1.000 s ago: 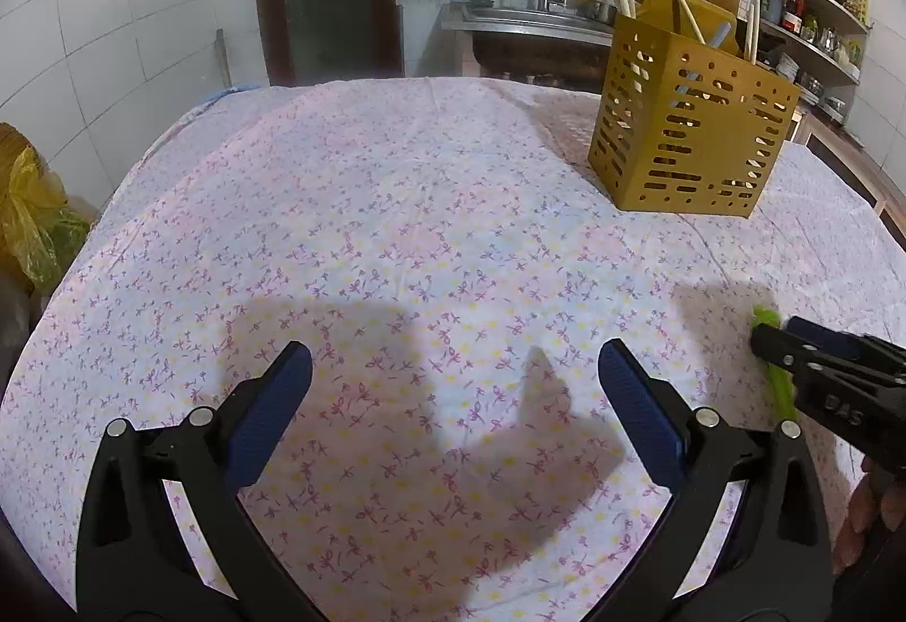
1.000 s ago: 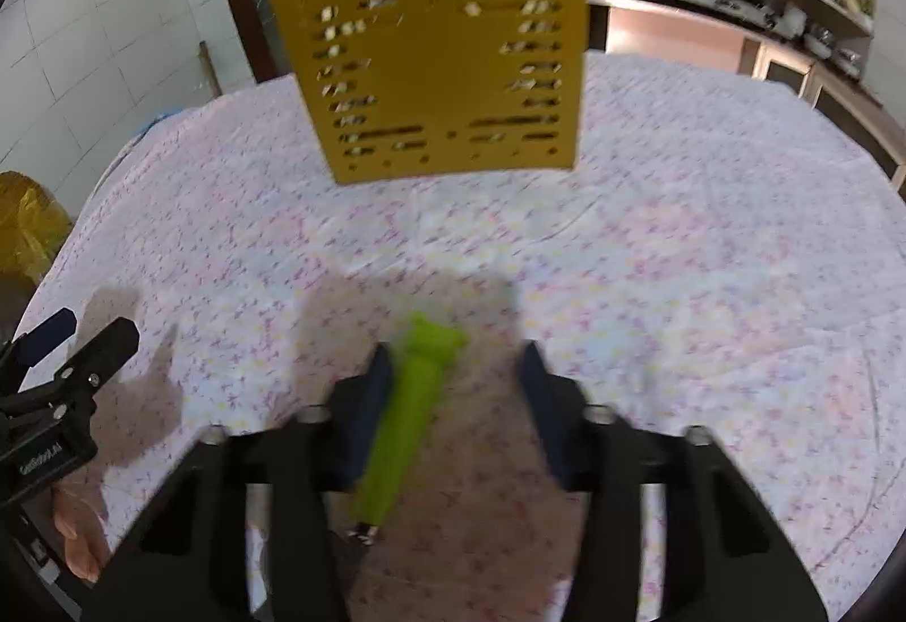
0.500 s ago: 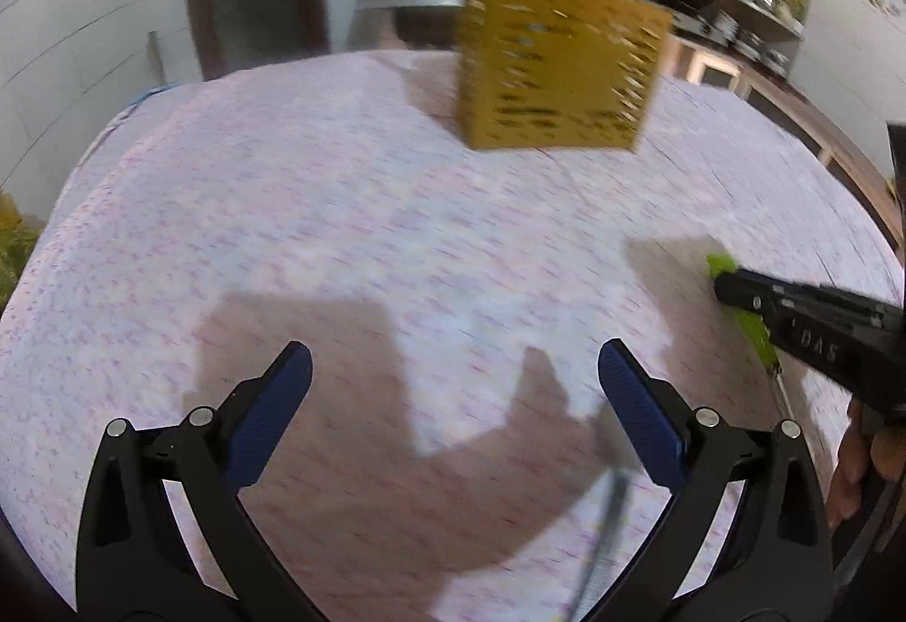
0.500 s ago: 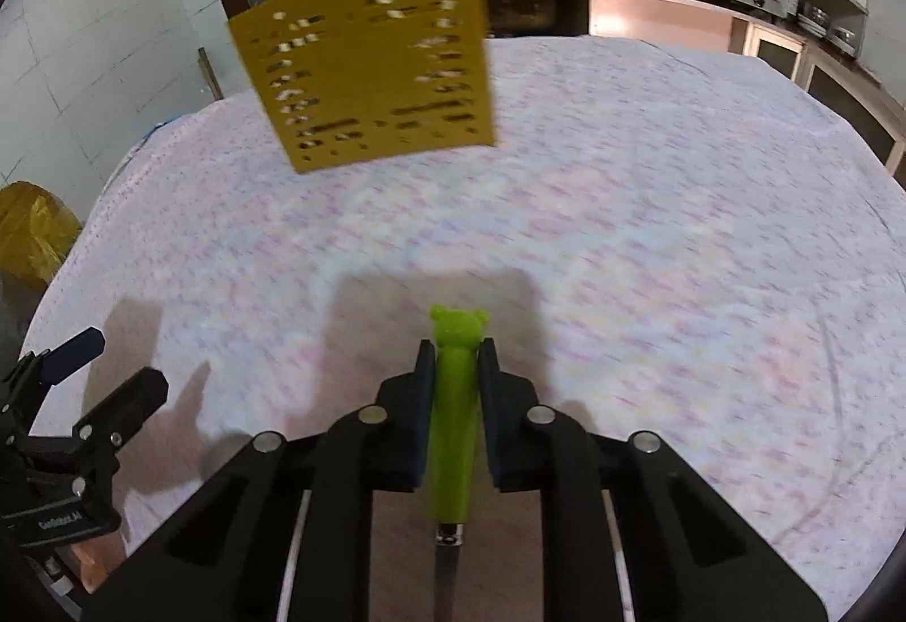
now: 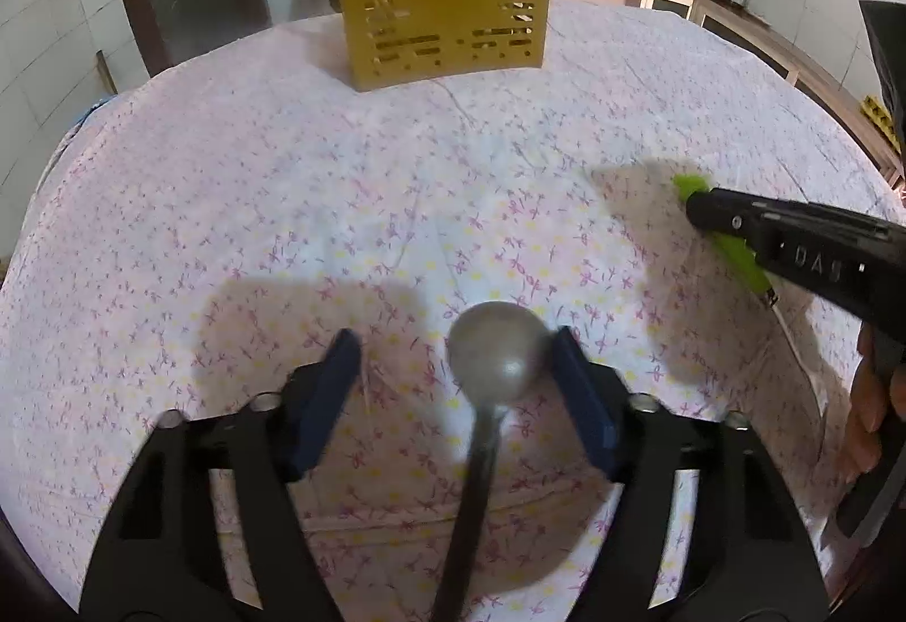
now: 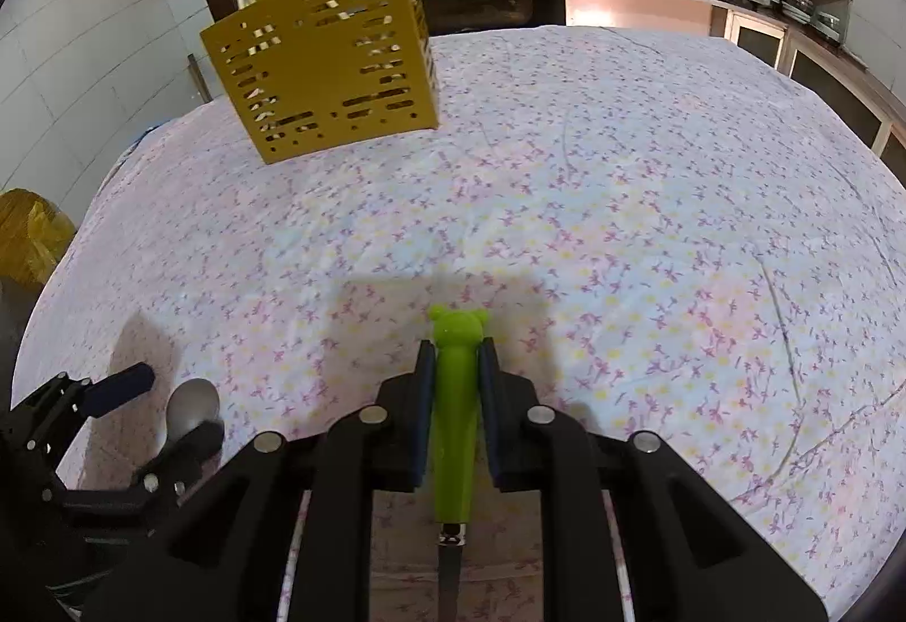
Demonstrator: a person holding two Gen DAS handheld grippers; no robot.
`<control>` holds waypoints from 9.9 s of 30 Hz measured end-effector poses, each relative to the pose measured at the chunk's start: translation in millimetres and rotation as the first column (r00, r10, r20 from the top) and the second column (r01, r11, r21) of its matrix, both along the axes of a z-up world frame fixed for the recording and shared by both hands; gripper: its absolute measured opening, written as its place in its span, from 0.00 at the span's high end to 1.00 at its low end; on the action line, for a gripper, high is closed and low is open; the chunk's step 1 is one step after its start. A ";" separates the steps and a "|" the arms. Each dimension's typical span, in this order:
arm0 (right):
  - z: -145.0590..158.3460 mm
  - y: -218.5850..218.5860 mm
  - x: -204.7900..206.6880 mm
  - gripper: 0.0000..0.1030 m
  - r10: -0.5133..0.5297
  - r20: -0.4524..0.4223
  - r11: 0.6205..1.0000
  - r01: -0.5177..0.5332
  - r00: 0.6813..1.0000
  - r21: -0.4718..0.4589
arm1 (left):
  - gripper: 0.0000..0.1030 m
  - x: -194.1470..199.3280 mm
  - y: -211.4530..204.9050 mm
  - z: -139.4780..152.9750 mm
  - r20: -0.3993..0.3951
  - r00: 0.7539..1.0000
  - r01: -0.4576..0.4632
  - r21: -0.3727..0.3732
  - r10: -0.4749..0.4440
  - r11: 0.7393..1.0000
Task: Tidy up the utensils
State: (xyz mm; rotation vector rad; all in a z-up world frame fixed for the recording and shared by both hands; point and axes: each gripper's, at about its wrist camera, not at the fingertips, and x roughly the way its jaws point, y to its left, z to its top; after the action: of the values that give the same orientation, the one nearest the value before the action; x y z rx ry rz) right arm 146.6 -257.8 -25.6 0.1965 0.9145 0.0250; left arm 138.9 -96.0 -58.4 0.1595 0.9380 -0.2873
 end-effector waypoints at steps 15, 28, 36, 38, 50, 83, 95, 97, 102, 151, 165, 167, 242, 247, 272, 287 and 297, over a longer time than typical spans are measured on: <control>21.6 5.5 -3.1 0.84 -0.014 0.115 0.999 0.010 0.993 0.034 | 0.66 27.9 34.7 25.1 0.028 0.988 -0.149 -0.129 0.154 0.980; 80.2 12.4 -25.3 0.84 -0.046 0.410 0.999 0.047 0.911 0.008 | 0.66 3.9 54.2 90.7 0.298 0.926 -0.177 -0.200 0.232 0.964; 97.4 18.0 -40.1 0.84 -0.040 0.511 0.999 0.051 0.859 -0.008 | 0.66 -10.8 54.3 108.2 0.404 0.882 -0.163 -0.224 0.243 0.961; 102.5 18.6 -44.6 0.84 -0.033 0.540 0.999 0.050 0.841 -0.017 | 0.66 -14.5 53.7 115.2 0.428 0.871 -0.150 -0.235 0.241 0.960; 196.8 12.0 -3.0 0.85 -0.021 0.689 0.997 0.069 0.724 -0.043 | 0.66 15.9 36.1 219.3 0.616 0.753 -0.051 -0.297 0.232 0.953; 148.1 -0.8 159.9 0.51 -0.005 0.556 0.997 0.049 0.831 -0.065 | 0.42 194.6 7.3 170.0 0.535 0.816 -0.053 -0.310 0.220 0.949; 162.8 -12.8 50.8 0.17 -0.037 0.555 0.997 0.068 0.831 -0.036 | 0.05 63.8 79.1 201.5 0.556 0.779 -0.106 -0.337 0.289 0.935; 155.5 -6.7 21.6 0.13 -0.023 0.556 0.998 0.051 0.831 -0.035 | 0.05 36.3 83.9 196.7 0.560 0.778 -0.116 -0.317 0.284 0.941; 133.4 11.5 -36.9 0.06 0.010 0.561 0.998 0.024 0.828 -0.053 | 0.05 -23.5 96.4 161.3 0.522 0.799 -0.135 -0.330 0.299 0.934; 60.3 45.4 -138.1 0.04 -0.011 0.608 0.979 0.133 0.794 -0.157 | 0.05 -103.1 92.2 66.4 0.596 0.722 -0.276 -0.219 0.352 0.936; 61.3 44.0 -141.3 0.04 -0.008 0.614 0.979 0.133 0.789 -0.158 | 0.05 -107.9 90.9 67.3 0.615 0.710 -0.260 -0.223 0.343 0.939; 61.2 44.0 -141.3 0.04 -0.009 0.613 0.979 0.133 0.790 -0.157 | 0.05 -108.0 90.8 67.4 0.616 0.709 -0.260 -0.224 0.343 0.939; 61.8 41.0 -142.3 0.04 -0.010 0.614 0.979 0.134 0.789 -0.157 | 0.05 -112.3 87.7 70.7 0.627 0.701 -0.259 -0.219 0.340 0.941; 61.7 41.2 -142.1 0.04 -0.010 0.615 0.979 0.134 0.789 -0.156 | 0.05 -112.3 87.7 70.8 0.627 0.701 -0.259 -0.220 0.340 0.940; 62.0 40.8 -142.4 0.04 -0.012 0.614 0.979 0.135 0.789 -0.155 | 0.05 -112.1 87.6 71.9 0.629 0.700 -0.258 -0.219 0.338 0.941; 61.8 41.0 -142.9 0.04 -0.012 0.614 0.978 0.135 0.789 -0.156 | 0.05 -112.3 87.3 71.3 0.631 0.698 -0.258 -0.218 0.337 0.941; 61.7 41.4 -143.0 0.04 -0.012 0.614 0.979 0.136 0.789 -0.155 | 0.05 -112.6 87.4 71.7 0.632 0.698 -0.257 -0.218 0.337 0.942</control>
State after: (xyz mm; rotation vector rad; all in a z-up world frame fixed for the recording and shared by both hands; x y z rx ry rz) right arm 3.7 -216.4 36.1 0.0343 0.2499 -0.0714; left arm 26.2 -8.7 13.3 -0.0062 0.2155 0.0339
